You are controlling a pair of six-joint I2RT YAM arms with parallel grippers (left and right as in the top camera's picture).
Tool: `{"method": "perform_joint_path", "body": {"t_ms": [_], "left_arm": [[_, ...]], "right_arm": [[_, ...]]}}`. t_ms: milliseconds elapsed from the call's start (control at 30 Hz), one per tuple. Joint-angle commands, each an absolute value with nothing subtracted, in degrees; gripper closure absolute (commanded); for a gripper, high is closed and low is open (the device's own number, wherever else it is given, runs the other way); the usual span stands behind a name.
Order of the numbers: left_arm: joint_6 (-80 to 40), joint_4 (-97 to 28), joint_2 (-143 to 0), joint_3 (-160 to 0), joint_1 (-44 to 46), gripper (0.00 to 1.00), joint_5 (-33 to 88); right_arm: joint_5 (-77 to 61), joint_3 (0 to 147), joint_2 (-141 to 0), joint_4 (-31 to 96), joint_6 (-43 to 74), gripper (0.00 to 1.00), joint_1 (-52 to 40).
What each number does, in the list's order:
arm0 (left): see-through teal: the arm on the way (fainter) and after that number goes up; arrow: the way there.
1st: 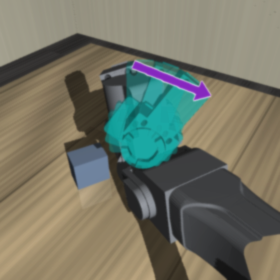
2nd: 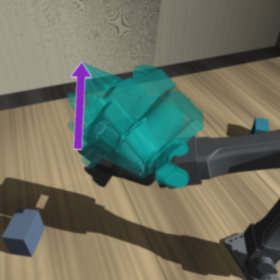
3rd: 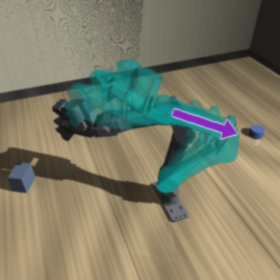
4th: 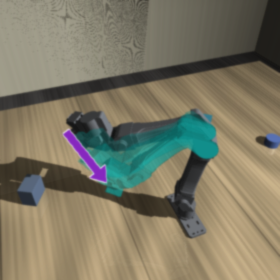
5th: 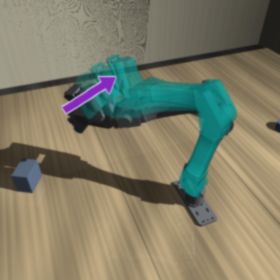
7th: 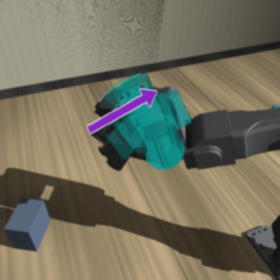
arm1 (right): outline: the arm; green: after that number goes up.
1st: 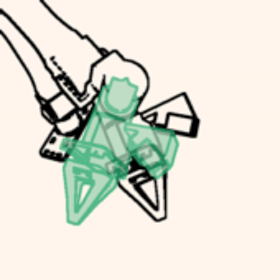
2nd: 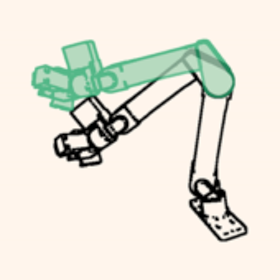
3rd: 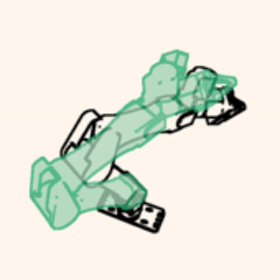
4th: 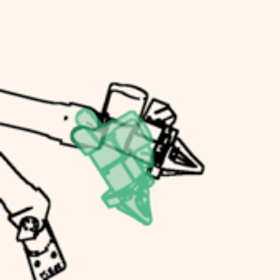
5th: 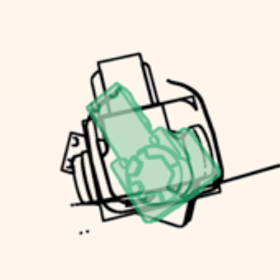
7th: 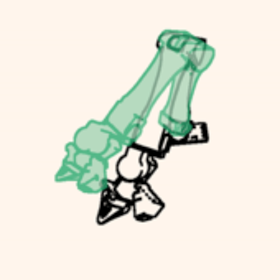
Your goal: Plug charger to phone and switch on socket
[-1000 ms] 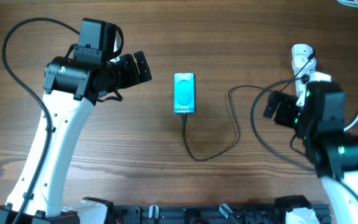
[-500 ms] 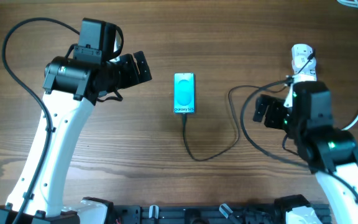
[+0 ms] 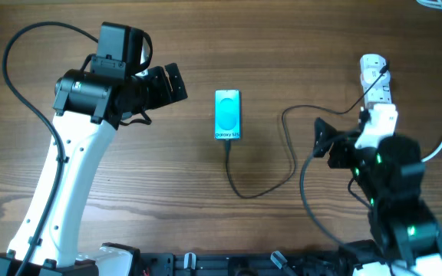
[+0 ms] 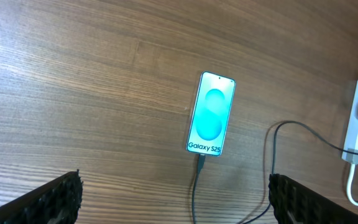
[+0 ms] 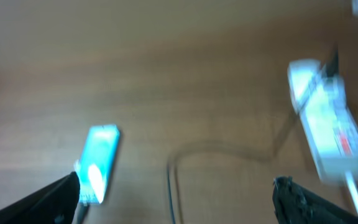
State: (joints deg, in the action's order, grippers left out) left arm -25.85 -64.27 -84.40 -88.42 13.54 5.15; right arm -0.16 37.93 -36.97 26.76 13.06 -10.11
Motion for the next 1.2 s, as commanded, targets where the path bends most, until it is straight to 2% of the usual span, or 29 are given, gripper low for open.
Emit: {"method": "perform_joint_path", "body": {"t_ms": [0,200,767,967,1167], "left_arm": [[-26.2,-64.1,-84.4,-88.4,13.6,0.0,4.4],[-26.2,-64.1,-84.4,-88.4,13.6,0.0,4.4],[-26.2,-64.1,-84.4,-88.4,13.6,0.0,4.4],[-26.2,-64.1,-84.4,-88.4,13.6,0.0,4.4],[-26.2,-64.1,-84.4,-88.4,13.6,0.0,4.4]], "right_arm": [[-5.6,29.9,-26.4,21.3,0.7,0.0,-10.0],[-7.3,20.9,-9.6,17.7,-2.9,0.0,-5.1],[-6.5,0.7,-0.2,-4.1,-5.8,0.0,-2.8],[-6.5,0.3,-0.2,-1.5,-5.4,0.0,1.2],[-4.2,0.3,-0.2,0.1,-4.2,0.0,1.3]]}}
